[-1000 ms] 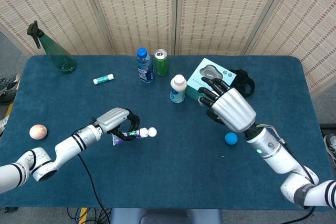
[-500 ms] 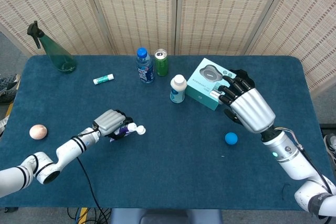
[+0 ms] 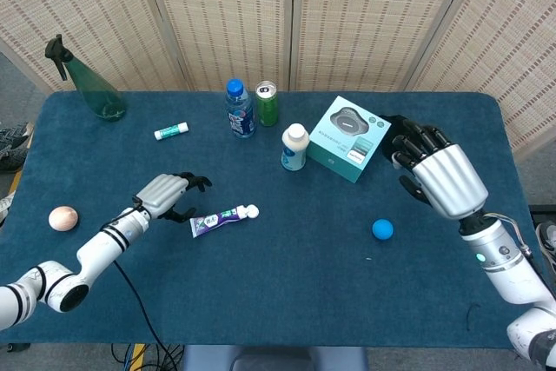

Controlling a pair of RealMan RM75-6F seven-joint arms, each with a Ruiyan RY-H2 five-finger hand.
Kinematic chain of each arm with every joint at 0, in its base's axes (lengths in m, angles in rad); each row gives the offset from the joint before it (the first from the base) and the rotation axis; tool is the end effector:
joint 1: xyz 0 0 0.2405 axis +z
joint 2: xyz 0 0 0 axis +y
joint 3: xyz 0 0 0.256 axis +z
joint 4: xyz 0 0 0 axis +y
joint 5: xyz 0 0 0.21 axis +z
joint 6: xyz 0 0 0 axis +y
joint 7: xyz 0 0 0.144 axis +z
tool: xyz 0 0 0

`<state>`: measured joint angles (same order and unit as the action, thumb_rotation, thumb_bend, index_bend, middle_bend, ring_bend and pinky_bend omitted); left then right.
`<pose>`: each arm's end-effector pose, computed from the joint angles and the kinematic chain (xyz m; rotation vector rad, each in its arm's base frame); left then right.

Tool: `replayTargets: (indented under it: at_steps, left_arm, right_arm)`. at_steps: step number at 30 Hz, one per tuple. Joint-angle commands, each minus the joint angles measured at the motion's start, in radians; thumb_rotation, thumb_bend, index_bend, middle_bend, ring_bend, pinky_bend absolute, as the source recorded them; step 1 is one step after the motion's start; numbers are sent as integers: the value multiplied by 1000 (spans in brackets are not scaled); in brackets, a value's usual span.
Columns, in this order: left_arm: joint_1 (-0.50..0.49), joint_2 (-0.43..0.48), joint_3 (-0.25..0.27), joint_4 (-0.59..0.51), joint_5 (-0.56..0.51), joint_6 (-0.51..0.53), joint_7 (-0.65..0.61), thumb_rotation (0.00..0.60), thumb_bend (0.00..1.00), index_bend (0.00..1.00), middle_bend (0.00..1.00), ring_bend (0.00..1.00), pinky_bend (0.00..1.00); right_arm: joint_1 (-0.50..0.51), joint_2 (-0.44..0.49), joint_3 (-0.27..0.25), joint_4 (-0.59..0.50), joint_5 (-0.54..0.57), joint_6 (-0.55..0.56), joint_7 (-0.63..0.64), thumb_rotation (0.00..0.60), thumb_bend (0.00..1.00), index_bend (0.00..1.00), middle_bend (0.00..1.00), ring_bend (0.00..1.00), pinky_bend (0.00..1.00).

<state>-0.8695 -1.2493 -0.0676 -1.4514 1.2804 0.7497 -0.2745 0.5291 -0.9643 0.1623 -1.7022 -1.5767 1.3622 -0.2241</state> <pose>-0.1709 0.3801 0.0548 -1.9593 -1.1902 -0.9214 -0.1733 -0.3069 0.1940 1.7120 -0.2914 1.0589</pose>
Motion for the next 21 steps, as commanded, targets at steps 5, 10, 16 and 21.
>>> replayTargets:
  at_steps: [5,10,16,21]
  left_arm:
    - [170,30,-45,-77,-112,299,139,600,388,202,279,168,230]
    - [281,56,-40,-138,-158,453,229,600,389,222,279,168,229]
    - [401,89,-5,-198,-170,582,310,600,388,239,278,168,226]
    - [492,97,28,-247,-153,695,397,600,388,260,279,168,222]
  right_arm:
    - [-77,43,-25,-33,83,4,-34,600,204,384,336,155,269]
    - [-146,57,-44,-60,152,27,-59,600,204,221,302,153,269]
    - [-225,56,-70,-80,197,73,-88,600,203,166,261,126,265]
    - [-290,27,-91,-69,220,114,-69,600,203,149,244,109,253]
